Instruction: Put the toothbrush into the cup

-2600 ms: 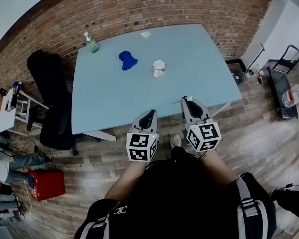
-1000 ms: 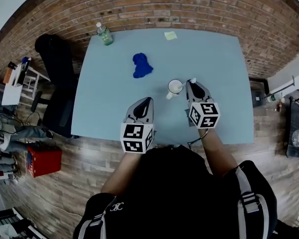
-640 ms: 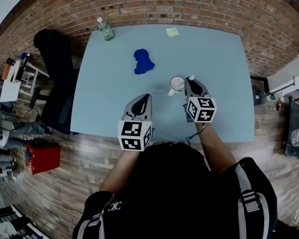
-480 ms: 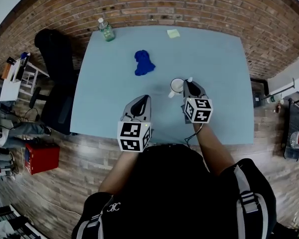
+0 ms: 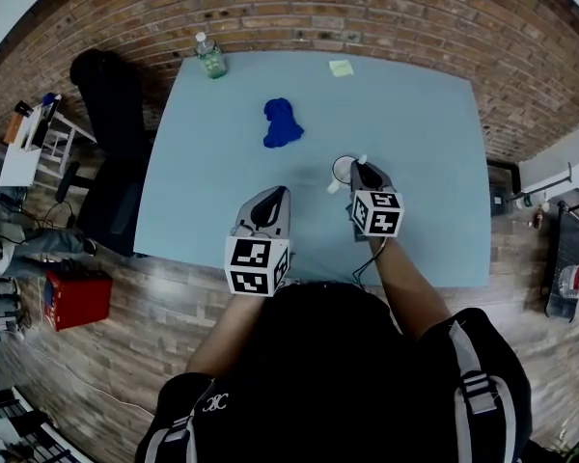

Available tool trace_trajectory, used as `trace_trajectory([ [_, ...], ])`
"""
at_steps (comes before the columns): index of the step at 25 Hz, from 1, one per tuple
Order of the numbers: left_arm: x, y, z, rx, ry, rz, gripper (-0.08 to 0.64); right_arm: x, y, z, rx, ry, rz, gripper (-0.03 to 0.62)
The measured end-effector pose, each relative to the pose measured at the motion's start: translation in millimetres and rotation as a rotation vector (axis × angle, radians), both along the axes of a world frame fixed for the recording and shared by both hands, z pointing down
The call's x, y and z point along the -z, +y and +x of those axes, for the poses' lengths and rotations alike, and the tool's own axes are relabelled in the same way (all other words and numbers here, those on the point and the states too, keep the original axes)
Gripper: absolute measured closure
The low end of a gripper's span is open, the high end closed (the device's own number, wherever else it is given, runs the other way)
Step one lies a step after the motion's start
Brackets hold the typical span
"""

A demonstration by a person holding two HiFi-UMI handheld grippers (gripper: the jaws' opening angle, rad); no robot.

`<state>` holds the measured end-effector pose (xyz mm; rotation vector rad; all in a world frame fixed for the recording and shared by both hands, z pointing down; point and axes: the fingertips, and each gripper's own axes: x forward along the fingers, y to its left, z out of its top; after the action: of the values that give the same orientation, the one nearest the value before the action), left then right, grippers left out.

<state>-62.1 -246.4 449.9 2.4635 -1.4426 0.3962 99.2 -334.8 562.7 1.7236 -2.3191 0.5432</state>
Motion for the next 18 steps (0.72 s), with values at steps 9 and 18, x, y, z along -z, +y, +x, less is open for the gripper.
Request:
trace_trajectory([
  [9,-2,-4,-5,0.018,0.000,-0.006,0.551,-18,-7,-6,0.006,-0.004,-0.045,0.557],
  [18,-3,-6,-8,0.027,0.002,-0.005,0.551,-23,-13,-4,-0.004,0.014,-0.054,0.557],
])
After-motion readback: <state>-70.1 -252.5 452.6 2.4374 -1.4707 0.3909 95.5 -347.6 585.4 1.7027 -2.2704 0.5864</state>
